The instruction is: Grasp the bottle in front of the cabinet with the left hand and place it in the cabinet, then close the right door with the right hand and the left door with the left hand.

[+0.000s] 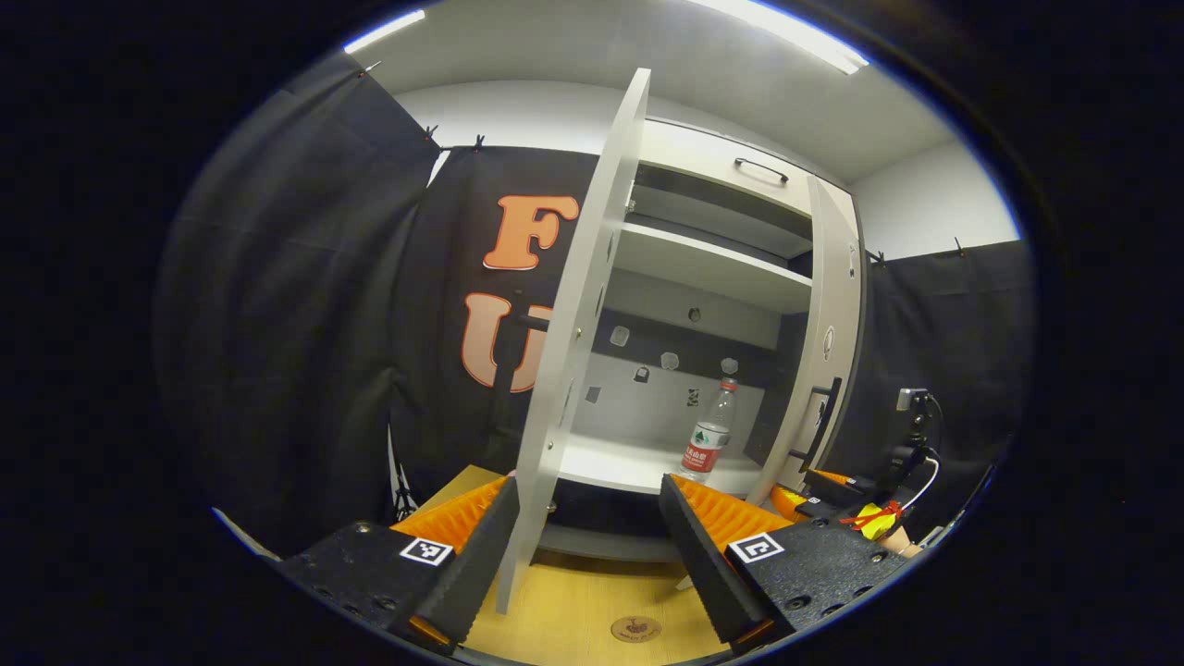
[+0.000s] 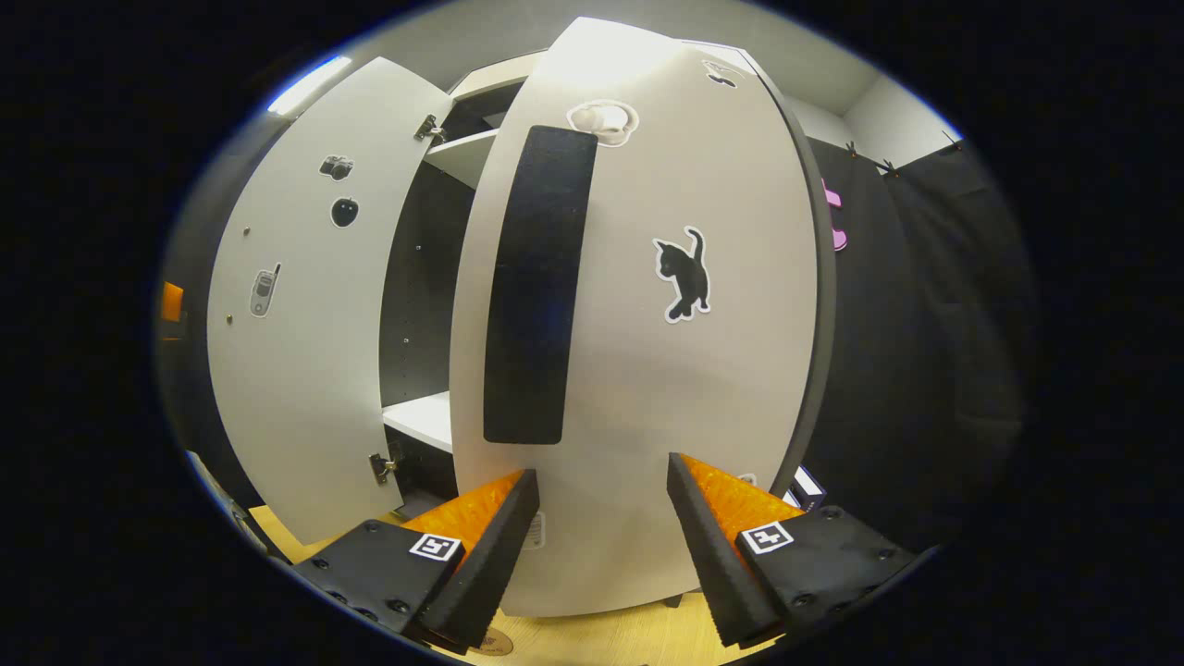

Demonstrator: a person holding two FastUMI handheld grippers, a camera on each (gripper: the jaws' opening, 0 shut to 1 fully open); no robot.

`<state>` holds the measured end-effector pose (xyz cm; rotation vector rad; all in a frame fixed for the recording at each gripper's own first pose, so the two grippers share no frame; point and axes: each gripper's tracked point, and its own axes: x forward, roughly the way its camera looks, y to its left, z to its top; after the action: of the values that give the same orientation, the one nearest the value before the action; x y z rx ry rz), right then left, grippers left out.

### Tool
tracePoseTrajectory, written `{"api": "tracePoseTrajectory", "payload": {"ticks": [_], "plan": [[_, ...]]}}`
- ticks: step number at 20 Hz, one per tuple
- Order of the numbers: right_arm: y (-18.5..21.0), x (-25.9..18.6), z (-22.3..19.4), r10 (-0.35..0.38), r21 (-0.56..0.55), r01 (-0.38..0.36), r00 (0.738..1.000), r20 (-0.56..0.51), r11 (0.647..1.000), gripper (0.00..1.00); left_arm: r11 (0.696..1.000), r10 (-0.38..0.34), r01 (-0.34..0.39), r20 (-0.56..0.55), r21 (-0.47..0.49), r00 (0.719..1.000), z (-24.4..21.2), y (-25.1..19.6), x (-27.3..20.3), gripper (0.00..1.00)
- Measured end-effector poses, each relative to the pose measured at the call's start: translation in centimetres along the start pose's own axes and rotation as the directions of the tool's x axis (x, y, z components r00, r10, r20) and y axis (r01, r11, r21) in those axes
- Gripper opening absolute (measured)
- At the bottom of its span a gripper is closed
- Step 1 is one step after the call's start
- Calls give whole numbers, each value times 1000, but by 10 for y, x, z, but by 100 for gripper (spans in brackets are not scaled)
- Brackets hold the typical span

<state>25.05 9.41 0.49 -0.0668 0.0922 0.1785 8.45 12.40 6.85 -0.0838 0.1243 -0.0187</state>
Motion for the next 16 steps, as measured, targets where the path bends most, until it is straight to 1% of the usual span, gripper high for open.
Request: {"api": "tracePoseTrajectory", "payload": {"ticks": [5,9,16], "plan": [[1,16,-1,-7,29,7,1000,2,1000,94,998,59,-60,23,29,998,9,24,-3,93],[2,24,-1,-20,35,20,1000,-3,999,94,997,76,-76,24,9,997,8,37,0,93],[2,32,-1,-48,41,48,999,-14,998,94,988,139,-141,32,65,990,13,64,-7,93]]}}
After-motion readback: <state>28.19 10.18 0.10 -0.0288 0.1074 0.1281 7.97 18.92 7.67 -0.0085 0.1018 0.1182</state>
